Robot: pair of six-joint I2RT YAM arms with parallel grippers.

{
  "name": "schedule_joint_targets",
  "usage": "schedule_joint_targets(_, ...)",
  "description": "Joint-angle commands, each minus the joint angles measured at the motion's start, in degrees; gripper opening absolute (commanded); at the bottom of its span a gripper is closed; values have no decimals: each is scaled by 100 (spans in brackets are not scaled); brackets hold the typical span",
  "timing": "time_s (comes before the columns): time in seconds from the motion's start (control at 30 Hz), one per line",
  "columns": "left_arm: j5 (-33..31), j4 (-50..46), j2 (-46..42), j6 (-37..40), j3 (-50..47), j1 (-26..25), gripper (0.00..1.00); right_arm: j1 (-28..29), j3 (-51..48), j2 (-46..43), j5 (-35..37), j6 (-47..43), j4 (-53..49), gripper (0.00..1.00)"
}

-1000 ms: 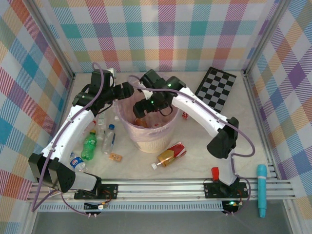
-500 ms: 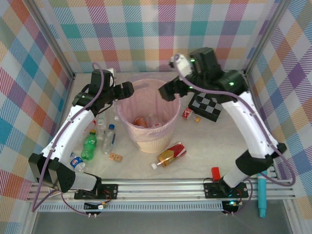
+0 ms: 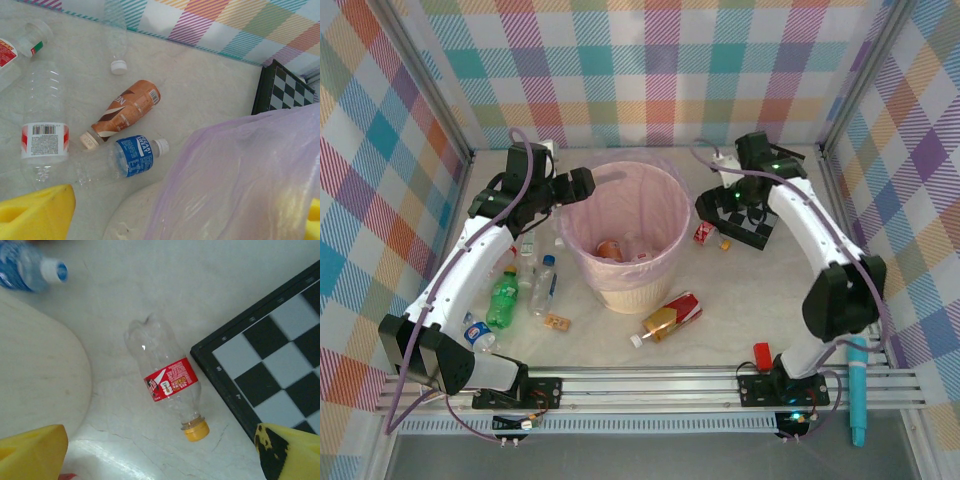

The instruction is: Put the plastic bottles in the bin

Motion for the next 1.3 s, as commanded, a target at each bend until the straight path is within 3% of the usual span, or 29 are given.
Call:
schedule_joint_targets(0.0, 44, -290, -50, 16, -69, 16, 86, -24, 37, 389, -107, -366, 591, 94)
schedule_joint_targets(0.33, -2, -179, -159, -196, -111, 44, 85, -17, 356, 1500, -829, 20, 393, 90)
schedule_joint_targets(1.07, 26, -150, -65, -183, -114, 71, 85, 222, -348, 1785, -626, 845, 391, 81)
schedule_joint_targets(1.27, 53, -136, -21, -185, -119, 71, 85, 270, -447, 1950, -422, 1168, 406, 84)
